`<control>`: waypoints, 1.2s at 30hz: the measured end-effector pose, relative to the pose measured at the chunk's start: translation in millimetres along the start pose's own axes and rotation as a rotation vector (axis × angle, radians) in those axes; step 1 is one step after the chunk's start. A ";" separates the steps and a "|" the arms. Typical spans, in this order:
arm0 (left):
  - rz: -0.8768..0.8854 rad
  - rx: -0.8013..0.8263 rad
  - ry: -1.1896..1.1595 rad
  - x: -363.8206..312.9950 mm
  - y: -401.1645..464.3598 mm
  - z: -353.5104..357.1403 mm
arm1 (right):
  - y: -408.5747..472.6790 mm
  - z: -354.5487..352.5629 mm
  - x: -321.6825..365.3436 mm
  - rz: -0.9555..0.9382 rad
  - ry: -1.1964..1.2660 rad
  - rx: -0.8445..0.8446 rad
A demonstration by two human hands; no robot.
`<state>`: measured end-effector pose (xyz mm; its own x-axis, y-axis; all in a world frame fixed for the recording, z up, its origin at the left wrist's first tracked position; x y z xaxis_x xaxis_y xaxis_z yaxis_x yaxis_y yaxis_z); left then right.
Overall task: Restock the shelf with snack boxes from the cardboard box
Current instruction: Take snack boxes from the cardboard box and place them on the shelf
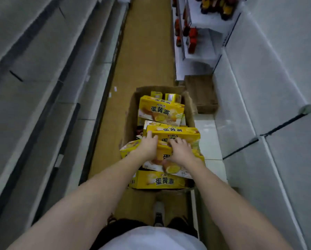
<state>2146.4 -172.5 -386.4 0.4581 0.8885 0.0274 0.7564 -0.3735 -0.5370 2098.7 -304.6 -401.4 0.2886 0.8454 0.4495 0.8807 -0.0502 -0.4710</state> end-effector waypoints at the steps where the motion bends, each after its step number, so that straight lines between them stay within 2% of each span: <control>1: -0.007 0.012 0.009 -0.7 -0.3 -0.1 | 1.2 -0.8 -0.8 -0.001 0.007 0.012; 6: -0.062 0.004 -0.061 -0.8 -5.8 -4.1 | 3.8 -6.5 2.7 -0.007 -0.006 0.032; 11: -0.013 -0.159 -0.064 -4.6 -20.5 -23.6 | -4.5 -23.9 4.7 -0.020 -0.018 -0.008; 17: 0.068 -0.290 -0.325 12.5 -58.0 -66.5 | -25.1 -59.0 38.8 -0.086 0.077 -0.070; 22: -0.036 -0.342 -0.484 75.6 -109.6 -78.0 | -48.1 -68.9 96.8 -0.232 0.116 -0.038; 26: -0.133 -0.418 -0.550 143.0 -167.0 -72.5 | -67.4 -62.3 156.9 -0.314 0.022 -0.033; 32: -0.302 -0.540 -0.678 240.9 -276.5 -40.5 | -102.0 -24.9 274.4 -0.484 -0.089 -0.025; 36: -0.436 -0.602 -0.705 299.5 -353.5 -9.9 | -128.7 13.6 346.4 -0.675 -0.129 0.016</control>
<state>2020.9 223.0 -180.0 -0.1446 0.8612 -0.4872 0.9894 0.1201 -0.0813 2080.3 2.0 -195.4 -0.3691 0.7456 0.5549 0.8462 0.5165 -0.1311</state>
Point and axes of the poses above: each hand's wrist, its own y-axis towards the middle knuckle, its own z-axis out of the palm, x = y × z, the point moved 5 cm from there along y, towards the middle knuckle, and after that the axes turned 13 degrees about y, right-handed, at the moved point
